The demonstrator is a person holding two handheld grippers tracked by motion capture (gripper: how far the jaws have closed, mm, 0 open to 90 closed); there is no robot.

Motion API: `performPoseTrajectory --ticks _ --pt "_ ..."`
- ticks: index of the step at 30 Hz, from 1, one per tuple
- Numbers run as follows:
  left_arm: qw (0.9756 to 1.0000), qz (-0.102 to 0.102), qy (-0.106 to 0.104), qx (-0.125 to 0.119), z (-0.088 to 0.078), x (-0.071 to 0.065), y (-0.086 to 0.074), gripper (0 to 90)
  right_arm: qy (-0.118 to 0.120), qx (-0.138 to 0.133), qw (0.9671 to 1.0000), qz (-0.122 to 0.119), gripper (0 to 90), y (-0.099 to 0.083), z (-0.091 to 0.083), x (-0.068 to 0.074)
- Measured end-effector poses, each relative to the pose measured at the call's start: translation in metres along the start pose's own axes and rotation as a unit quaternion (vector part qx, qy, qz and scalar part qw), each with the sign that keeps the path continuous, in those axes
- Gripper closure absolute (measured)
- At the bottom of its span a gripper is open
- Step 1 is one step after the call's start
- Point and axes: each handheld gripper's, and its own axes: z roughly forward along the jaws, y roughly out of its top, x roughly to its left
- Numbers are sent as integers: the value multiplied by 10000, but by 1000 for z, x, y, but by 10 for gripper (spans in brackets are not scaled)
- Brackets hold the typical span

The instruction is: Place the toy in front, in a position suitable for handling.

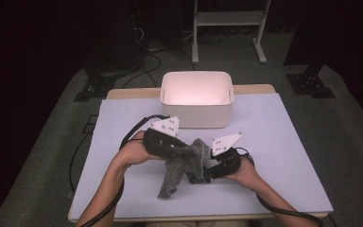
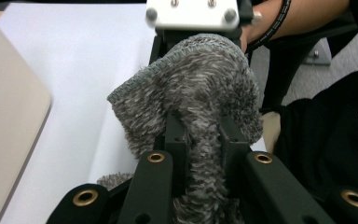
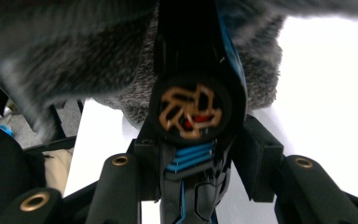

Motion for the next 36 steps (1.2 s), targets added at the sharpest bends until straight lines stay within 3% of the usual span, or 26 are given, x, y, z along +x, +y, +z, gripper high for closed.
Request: performPoseTrajectory --ticks 4,9,13,14,22,29,32,36 --pt "10000 5 -67 37 8 3 4 781 -3 -5 10000 -16 558 1 3 1" --pt "10000 36 -30 -21 5 2 5 780 -8 -17 10000 7 558 -1 -1 0" --pt "9999 -61 61 -94 -1 2 -3 781 -26 -27 9999 99 558 -4 -7 -1" --pt "9999 -92 83 -14 0 3 -7 780 -32 -45 9999 109 558 -6 -8 -2" --pt "9994 -351 -14 -52 11 5 -30 780 -59 -83 9996 274 557 -11 -17 -4" --pt "9995 -311 37 104 6 3 -32 780 -66 -89 9993 349 550 -9 -14 -4" --pt "9995 -302 34 105 5 1 -33 780 26 -280 9986 452 529 -10 -19 -3" --pt "9994 -314 56 93 3 1 -34 779 -71 -356 9984 431 565 -10 -28 -1"
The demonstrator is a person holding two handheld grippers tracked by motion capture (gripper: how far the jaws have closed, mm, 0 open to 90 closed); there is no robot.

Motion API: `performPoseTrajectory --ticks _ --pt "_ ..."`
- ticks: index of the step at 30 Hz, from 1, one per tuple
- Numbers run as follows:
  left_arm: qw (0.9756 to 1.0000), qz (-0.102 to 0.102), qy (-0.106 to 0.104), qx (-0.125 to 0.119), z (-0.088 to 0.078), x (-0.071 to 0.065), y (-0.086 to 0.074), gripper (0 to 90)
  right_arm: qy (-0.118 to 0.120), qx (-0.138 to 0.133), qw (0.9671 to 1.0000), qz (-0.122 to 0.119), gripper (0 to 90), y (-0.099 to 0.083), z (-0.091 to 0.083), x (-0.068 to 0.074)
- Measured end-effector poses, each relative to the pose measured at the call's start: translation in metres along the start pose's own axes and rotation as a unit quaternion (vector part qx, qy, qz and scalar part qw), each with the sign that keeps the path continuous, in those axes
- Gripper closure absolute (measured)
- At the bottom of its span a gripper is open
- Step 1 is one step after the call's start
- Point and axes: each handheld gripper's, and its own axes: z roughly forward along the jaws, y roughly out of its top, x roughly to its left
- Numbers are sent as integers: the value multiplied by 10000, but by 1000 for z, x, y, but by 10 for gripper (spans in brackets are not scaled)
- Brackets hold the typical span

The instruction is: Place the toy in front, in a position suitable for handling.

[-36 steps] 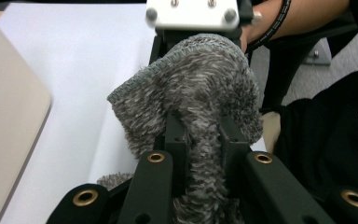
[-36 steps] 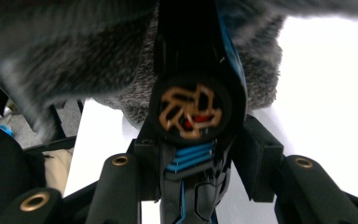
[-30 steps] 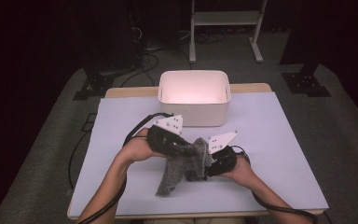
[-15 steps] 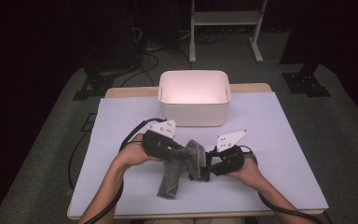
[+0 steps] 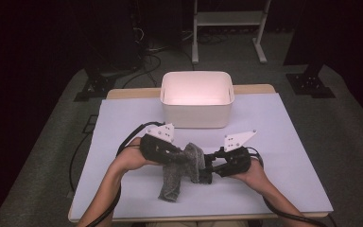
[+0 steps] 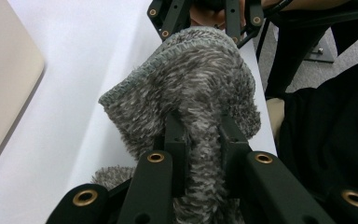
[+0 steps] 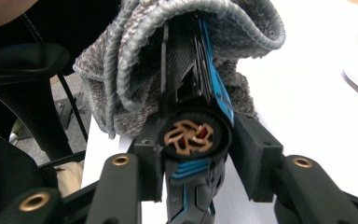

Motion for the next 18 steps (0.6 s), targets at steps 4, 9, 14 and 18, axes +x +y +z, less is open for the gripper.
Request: performPoseTrajectory --ticks 4,9,14,18 --pt "10000 50 -11 -24 -1 -1 6 779 -100 27 9998 -143 580 -1 0 2" --pt "9998 201 -61 -5 -2 -2 21 778 -196 153 9988 -423 602 4 2 9" --pt "9993 339 -107 93 4 -3 37 779 -229 218 9981 -535 602 6 3 11" --pt "9988 443 -135 172 9 -4 47 778 -229 248 9984 -446 599 6 1 10"
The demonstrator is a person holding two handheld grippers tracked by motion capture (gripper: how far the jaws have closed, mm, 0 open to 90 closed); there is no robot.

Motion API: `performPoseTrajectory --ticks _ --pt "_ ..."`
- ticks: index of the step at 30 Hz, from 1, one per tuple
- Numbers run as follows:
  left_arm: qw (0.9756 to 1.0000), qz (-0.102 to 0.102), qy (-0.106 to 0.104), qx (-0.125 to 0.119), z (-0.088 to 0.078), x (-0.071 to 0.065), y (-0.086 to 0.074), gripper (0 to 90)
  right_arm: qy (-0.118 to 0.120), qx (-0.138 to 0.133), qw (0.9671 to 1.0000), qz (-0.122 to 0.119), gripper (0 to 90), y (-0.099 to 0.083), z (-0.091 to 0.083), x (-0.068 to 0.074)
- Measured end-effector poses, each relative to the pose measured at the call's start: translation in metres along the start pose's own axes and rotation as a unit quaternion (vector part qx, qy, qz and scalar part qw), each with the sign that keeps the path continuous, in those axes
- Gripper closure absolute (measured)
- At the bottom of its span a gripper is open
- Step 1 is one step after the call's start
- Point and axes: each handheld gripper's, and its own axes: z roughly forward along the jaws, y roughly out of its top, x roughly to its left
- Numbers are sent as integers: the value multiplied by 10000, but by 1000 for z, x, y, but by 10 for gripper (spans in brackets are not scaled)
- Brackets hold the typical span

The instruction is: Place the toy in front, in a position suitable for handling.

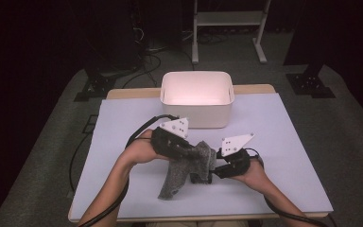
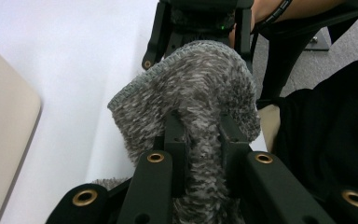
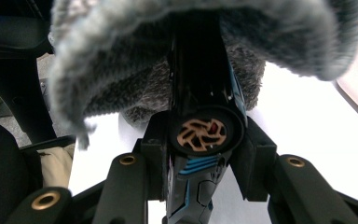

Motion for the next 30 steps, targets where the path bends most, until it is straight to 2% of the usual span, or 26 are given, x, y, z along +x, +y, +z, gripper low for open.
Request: performPoseTrajectory --ticks 8,16,20,23,26,27,29,30 --pt "10000 10 -14 -42 6 3 4 777 9 -30 10000 41 605 -4 -6 -3" --pt "9997 -203 -21 -144 7 2 -17 775 10 71 10000 68 605 -6 -13 -4" --pt "9990 -265 -68 -354 10 3 -22 777 16 296 9996 34 602 0 -14 -4" --pt "9990 -230 -101 -361 11 3 -20 777 37 512 9987 25 582 6 -14 -6" --pt "9992 -212 -155 -302 18 3 -20 777 -8 717 9974 -14 531 13 -13 -6" --pt "9991 -224 -185 -299 21 3 -21 777 12 798 9968 -31 532 15 -11 -6" --pt "9995 -242 -184 -130 28 4 -24 777 -3 999 9948 -173 533 17 -7 -5" --pt "9992 -285 -229 -149 30 4 -27 777 -10 1093 9938 -208 560 18 -5 -4"
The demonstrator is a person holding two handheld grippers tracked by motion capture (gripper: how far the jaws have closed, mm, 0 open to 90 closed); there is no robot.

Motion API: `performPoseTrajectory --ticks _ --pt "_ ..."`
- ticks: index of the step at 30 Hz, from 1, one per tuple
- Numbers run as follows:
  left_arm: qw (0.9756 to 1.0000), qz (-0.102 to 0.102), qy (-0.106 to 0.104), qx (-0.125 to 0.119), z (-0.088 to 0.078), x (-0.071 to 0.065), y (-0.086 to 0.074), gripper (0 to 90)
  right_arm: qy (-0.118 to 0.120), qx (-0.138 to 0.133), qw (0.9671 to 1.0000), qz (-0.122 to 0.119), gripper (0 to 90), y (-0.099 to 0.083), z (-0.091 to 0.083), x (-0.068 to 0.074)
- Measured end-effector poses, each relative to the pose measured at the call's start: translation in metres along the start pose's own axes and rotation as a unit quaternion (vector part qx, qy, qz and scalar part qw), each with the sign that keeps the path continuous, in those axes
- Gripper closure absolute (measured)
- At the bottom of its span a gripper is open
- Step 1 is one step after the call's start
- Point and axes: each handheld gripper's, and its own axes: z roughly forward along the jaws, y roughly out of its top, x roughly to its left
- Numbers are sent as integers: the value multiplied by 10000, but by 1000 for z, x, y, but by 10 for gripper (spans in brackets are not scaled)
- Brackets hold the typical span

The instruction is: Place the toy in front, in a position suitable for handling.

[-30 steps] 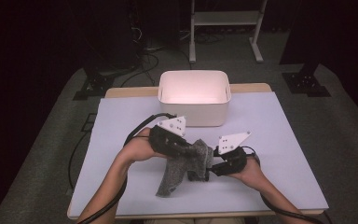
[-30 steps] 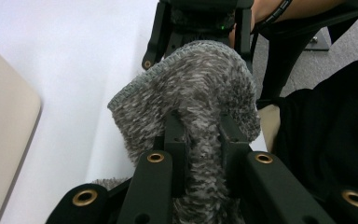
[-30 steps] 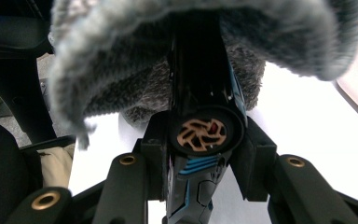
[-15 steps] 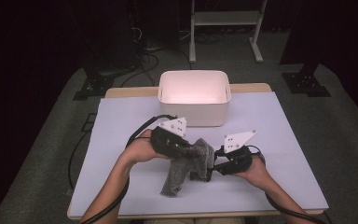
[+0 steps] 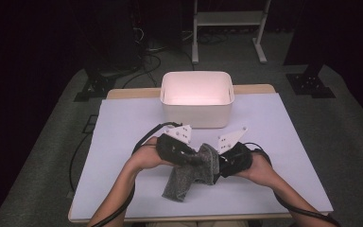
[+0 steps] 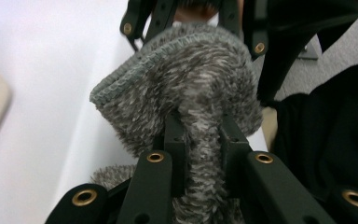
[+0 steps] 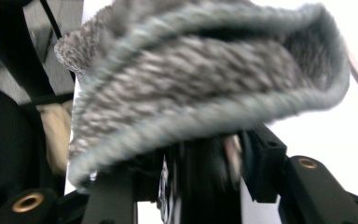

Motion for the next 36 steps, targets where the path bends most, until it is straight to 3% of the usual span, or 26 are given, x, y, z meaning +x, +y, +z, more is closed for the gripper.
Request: performPoseTrajectory --ticks 6,11,17,28,32,36 --pt "9999 -141 -77 -30 7 1 -13 776 -33 125 9999 -101 568 0 -1 2" --pt "9997 -183 -97 -112 3 1 -19 776 85 75 9999 -67 575 3 0 2" --pt "9996 -239 0 -161 -12 -2 -26 776 191 -28 9997 -154 577 14 11 0" --pt "9982 -394 419 -150 -55 -7 -41 777 421 -499 9978 -125 577 39 40 -5" --pt "9981 -459 400 -126 -52 -5 -47 777 471 -473 9977 -120 576 37 51 -7" --pt "9980 -542 289 -177 -40 -2 -49 777 477 -458 9978 -26 576 32 46 -9"
